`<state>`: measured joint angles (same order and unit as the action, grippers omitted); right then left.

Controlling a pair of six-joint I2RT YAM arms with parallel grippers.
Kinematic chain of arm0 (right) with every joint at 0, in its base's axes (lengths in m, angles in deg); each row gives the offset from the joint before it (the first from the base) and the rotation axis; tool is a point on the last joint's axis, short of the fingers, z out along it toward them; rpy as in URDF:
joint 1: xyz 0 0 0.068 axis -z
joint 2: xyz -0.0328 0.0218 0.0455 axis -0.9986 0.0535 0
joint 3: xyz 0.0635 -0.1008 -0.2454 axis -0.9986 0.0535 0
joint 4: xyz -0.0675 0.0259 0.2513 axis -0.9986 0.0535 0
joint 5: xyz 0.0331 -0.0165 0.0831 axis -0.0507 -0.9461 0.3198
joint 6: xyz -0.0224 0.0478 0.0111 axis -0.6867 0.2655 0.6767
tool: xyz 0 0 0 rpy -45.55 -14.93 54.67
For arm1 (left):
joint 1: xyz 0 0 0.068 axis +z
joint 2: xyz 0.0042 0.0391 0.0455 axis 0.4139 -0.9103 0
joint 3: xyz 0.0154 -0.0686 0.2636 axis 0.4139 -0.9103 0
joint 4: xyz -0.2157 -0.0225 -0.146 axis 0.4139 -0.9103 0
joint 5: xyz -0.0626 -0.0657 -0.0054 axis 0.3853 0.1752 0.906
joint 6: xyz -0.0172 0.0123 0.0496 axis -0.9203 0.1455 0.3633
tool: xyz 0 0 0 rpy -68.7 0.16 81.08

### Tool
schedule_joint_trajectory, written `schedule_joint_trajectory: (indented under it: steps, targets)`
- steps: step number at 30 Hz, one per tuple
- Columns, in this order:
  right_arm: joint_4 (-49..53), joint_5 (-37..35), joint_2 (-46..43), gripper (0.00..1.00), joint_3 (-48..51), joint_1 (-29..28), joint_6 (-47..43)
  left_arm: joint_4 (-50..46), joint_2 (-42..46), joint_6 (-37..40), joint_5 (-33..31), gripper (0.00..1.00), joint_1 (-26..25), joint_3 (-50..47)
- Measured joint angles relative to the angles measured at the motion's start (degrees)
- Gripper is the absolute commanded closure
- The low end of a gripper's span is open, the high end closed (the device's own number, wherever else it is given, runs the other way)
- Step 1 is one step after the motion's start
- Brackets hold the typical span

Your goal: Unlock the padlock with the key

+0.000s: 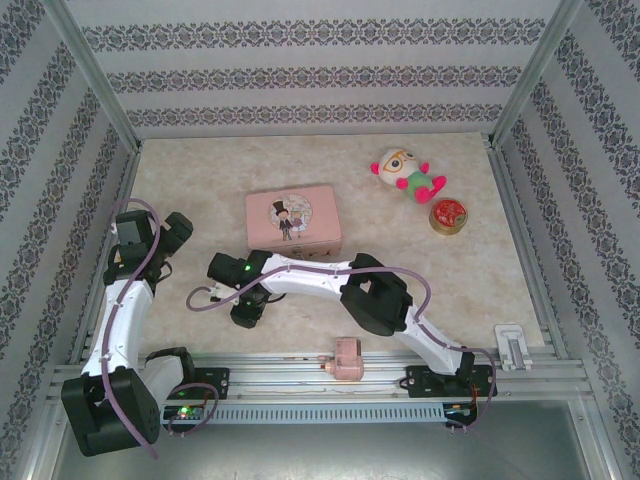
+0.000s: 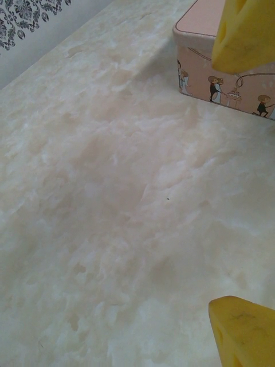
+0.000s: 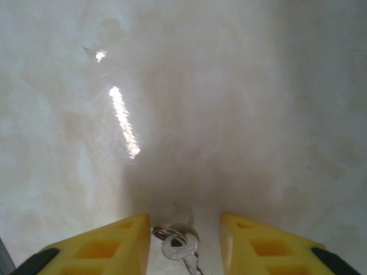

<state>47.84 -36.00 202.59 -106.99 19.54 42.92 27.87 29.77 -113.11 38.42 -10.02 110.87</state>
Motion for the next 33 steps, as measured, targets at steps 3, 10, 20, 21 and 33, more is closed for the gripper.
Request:
schedule_joint_trajectory:
  steps: [3,10,20,21,33]
  targets:
    - [0.09,-0.42,0.00,0.75,0.00,0.02,-0.02,0.02,0.00,0.00,0.24,0.01,0.04,-0.15]
    - [0.17,-0.48,0.00,0.92,0.00,0.00,0.63,0.11,0.00,0.00,0.94,0.01,0.33,-0.24]
    - [-3.19,-0.17,-3.72,1.00,6.16,0.96,6.40,0.15,0.02,0.02,1.88,0.01,0.37,-0.26]
    - [-3.93,-0.15,-4.72,1.00,7.50,1.31,7.41,0.26,0.04,0.02,2.03,0.01,0.37,-0.31]
    - [-12.85,-4.94,-21.59,1.00,19.15,6.19,19.67,5.29,3.54,0.92,8.94,0.01,0.63,-2.60]
